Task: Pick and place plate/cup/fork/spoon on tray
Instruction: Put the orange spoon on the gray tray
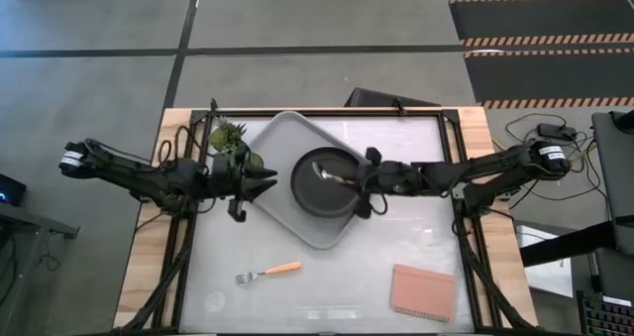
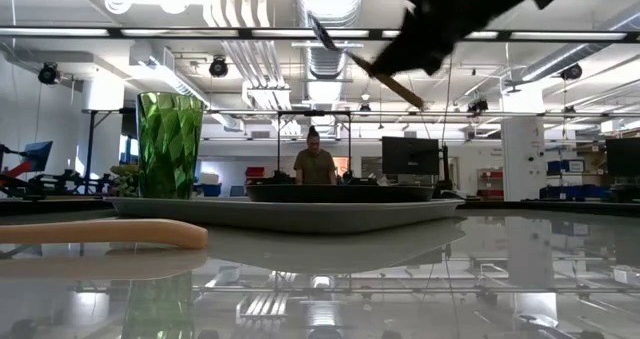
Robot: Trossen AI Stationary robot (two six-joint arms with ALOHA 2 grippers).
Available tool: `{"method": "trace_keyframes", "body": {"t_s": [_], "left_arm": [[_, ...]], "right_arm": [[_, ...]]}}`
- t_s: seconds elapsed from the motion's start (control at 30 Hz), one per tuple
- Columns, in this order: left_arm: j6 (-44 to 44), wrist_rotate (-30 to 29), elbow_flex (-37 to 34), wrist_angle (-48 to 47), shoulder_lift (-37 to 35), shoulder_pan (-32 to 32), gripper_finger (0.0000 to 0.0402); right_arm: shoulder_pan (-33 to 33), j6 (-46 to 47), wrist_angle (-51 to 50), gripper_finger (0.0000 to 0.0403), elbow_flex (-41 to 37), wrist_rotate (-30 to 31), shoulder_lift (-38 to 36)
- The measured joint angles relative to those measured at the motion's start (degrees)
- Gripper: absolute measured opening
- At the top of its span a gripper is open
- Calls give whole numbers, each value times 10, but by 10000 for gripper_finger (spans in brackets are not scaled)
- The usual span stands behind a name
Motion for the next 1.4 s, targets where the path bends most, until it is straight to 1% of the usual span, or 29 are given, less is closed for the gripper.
{"method": "trace_keyframes", "body": {"t_s": [0.07,0.13,0.27,0.4,0.53,0.67,0.73,0.83,0.97,1.13,1.23,1.3,1.4], "left_arm": [[2,-38,-1,-11,7,0,84],[14,-59,0,-16,21,0,84],[26,-64,14,-15,66,0,84],[26,-64,28,-15,116,0,84],[27,-69,39,-15,155,0,84],[38,-116,44,-14,185,0,84],[43,-130,45,-15,201,0,84],[47,-130,53,-15,221,0,88],[53,-130,68,-13,239,0,119],[75,-131,85,-14,256,0,191],[78,-148,95,-12,262,0,228],[85,-156,98,-12,266,0,242],[86,-155,101,-13,272,0,248]], "right_arm": [[-7,-14,65,37,0,0,10],[-9,-28,129,37,0,0,23],[-9,-56,251,37,-2,-1,54],[-9,-84,340,37,-3,-1,77],[-9,-85,399,37,-3,0,81],[-8,-84,439,36,-3,-4,81],[-7,-84,446,36,-3,-6,81],[-3,-77,442,36,-4,-11,80],[6,-64,453,36,-5,-20,87],[11,-64,477,36,-7,-21,108],[11,-64,502,36,-5,-21,126],[11,-64,518,36,-5,-21,139],[11,-66,531,36,-5,-21,150]]}}
